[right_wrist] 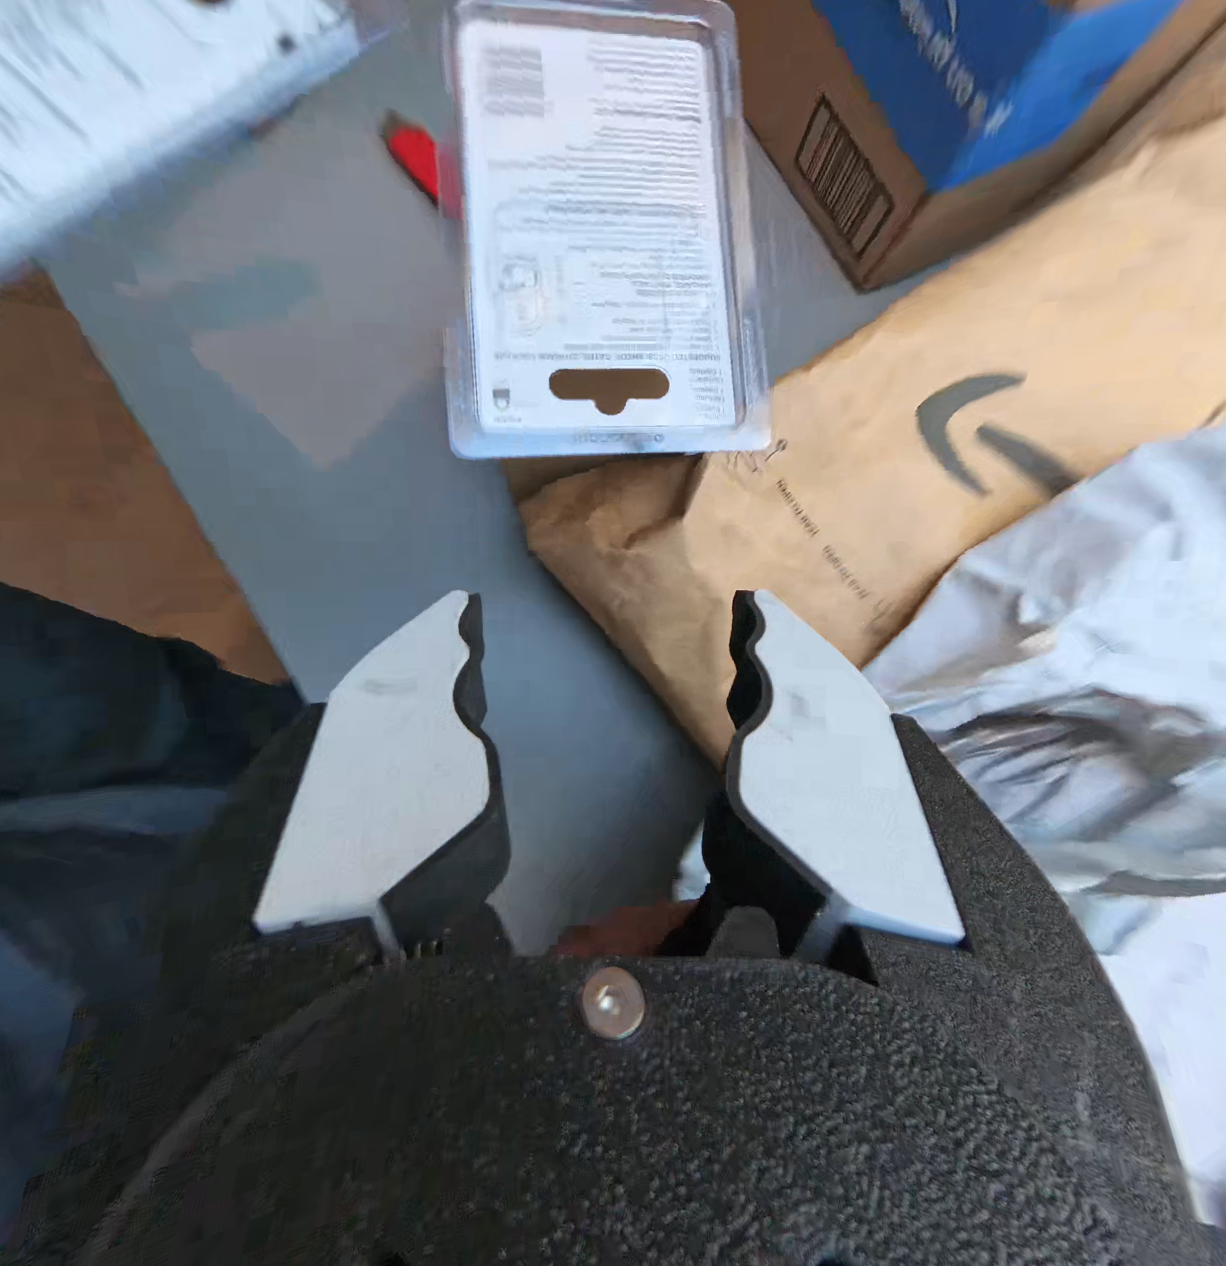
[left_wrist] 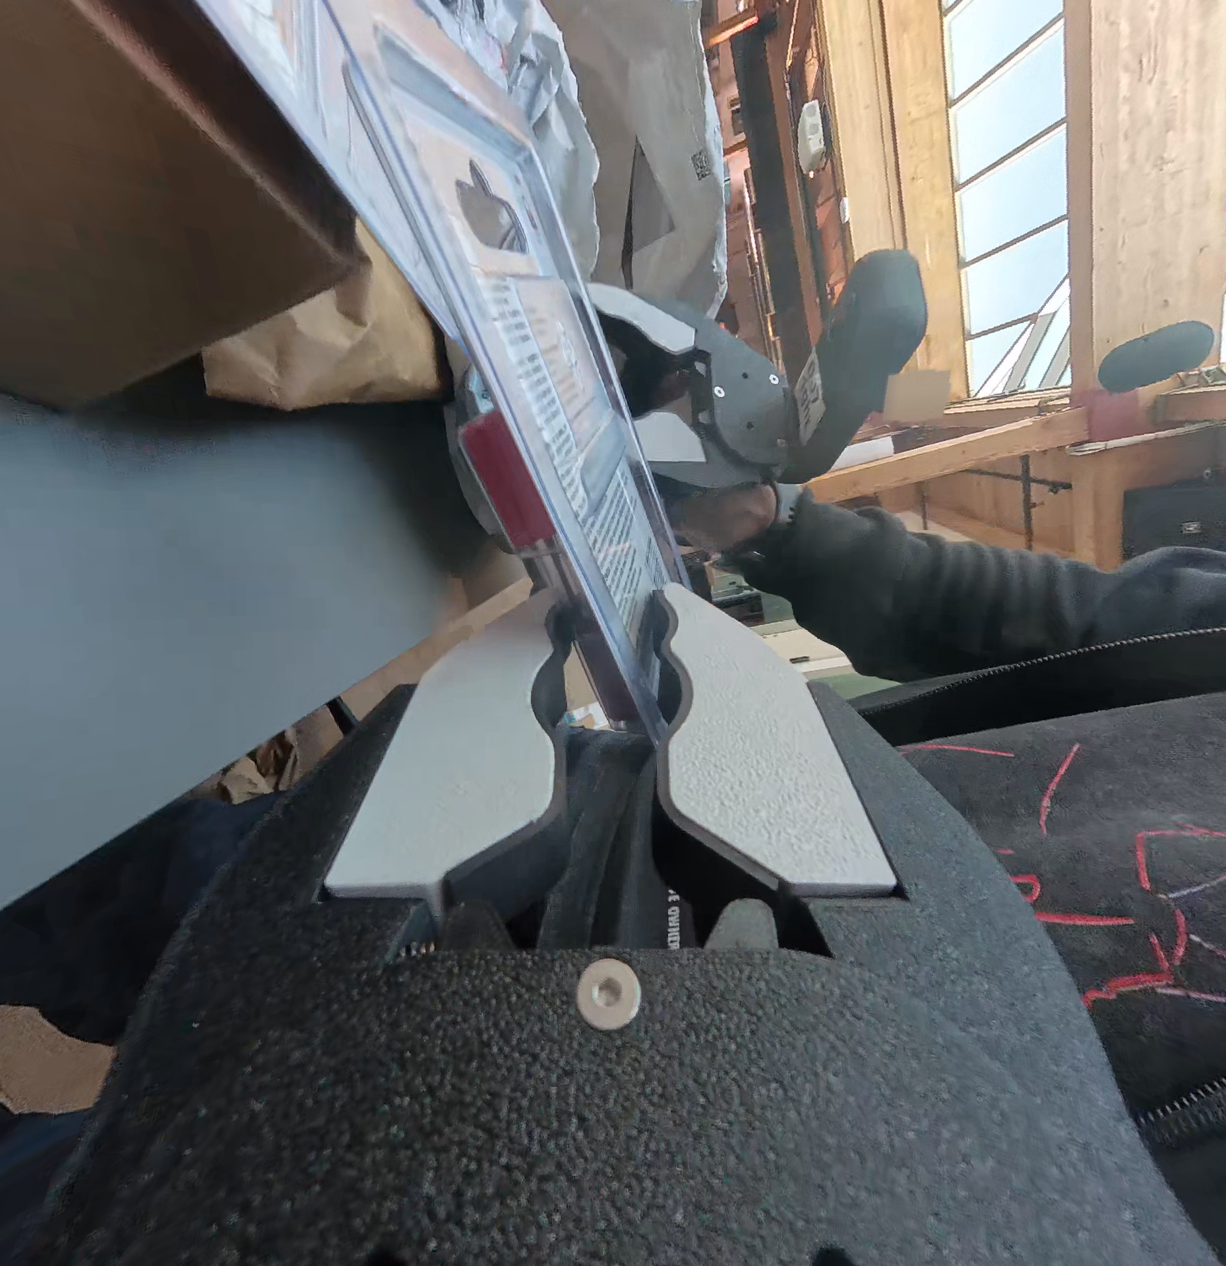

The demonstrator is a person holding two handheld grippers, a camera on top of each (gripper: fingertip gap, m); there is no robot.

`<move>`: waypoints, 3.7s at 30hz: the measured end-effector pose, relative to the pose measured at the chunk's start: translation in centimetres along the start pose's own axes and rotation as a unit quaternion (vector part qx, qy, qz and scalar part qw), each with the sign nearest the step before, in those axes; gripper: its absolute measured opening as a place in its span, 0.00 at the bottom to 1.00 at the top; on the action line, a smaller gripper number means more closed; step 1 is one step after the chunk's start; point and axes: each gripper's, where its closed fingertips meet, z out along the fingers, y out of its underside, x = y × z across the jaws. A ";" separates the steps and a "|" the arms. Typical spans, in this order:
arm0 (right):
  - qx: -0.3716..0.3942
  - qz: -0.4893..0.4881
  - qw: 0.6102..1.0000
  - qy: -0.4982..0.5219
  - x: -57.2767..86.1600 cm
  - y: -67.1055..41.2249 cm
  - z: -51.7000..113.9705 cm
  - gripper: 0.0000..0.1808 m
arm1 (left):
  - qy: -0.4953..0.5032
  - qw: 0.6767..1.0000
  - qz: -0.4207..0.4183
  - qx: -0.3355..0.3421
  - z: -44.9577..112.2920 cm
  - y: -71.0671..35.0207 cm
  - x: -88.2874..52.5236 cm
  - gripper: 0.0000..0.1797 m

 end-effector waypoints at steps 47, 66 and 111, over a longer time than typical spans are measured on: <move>0.085 0.467 0.866 -0.157 -1.3 -5.6 1.9 0.03 | -0.107 0.989 -0.076 0.065 1.7 -5.5 -4.6 0.10; -0.062 0.288 0.926 -0.237 -3.2 -0.2 2.1 0.05 | -0.151 0.947 0.074 -0.275 2.6 3.0 -6.7 0.10; -0.180 0.273 0.904 -0.275 -2.7 3.9 3.2 0.08 | -0.057 0.980 -0.030 -0.190 8.3 5.9 -9.2 0.11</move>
